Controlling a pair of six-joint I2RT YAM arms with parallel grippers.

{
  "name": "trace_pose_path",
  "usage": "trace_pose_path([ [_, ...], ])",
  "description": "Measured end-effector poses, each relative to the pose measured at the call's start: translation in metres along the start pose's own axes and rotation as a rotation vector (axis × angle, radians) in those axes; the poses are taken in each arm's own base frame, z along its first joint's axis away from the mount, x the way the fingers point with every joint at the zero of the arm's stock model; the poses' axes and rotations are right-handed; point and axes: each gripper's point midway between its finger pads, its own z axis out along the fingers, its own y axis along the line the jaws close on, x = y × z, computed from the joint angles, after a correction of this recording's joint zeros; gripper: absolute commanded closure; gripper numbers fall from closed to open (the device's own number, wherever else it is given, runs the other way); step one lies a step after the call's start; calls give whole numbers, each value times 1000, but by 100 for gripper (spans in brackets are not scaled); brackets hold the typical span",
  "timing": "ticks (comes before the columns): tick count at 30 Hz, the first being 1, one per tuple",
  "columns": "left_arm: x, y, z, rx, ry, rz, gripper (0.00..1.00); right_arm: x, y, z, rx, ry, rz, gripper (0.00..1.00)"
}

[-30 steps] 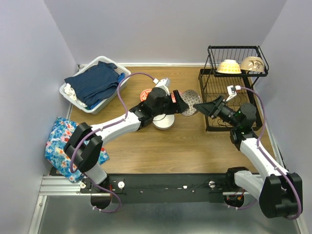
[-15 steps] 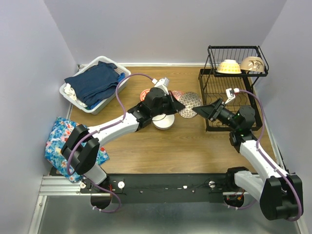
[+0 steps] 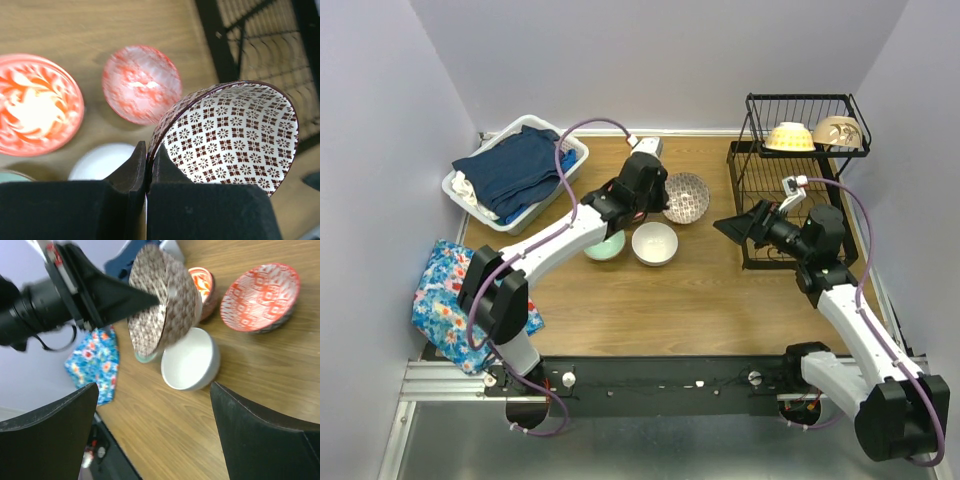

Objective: Unload the bowls from the dish rack

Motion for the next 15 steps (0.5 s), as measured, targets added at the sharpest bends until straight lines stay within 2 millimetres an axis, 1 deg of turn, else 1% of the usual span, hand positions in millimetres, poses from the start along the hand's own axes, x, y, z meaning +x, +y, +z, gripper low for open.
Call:
trace_pose_path([
  [1, -7, 6, 5, -26, -4, 17, 100, 0, -3, 0, 23, 6, -20, 0],
  [3, -15, 11, 14, -56, -5, 42, 100, 0, -7, 0, 61, 18, -49, 0],
  [4, -19, 16, 24, -78, 5, 61, 100, 1, -9, -1, 78, 24, -60, 0],
  [6, -23, 16, 36, -88, 14, 83, 100, 4, -15, -1, 111, 40, -83, 0],
  [10, -14, 26, 70, -124, 69, 125, 99, 11, -21, -2, 142, 72, -105, 0],
  [11, -12, 28, 74, -130, 79, 130, 99, 13, -22, -1, 147, 81, -111, 0],
  [15, 3, 41, 101, -163, 129, 147, 98, 21, -25, 0, 158, 112, -116, 0],
])
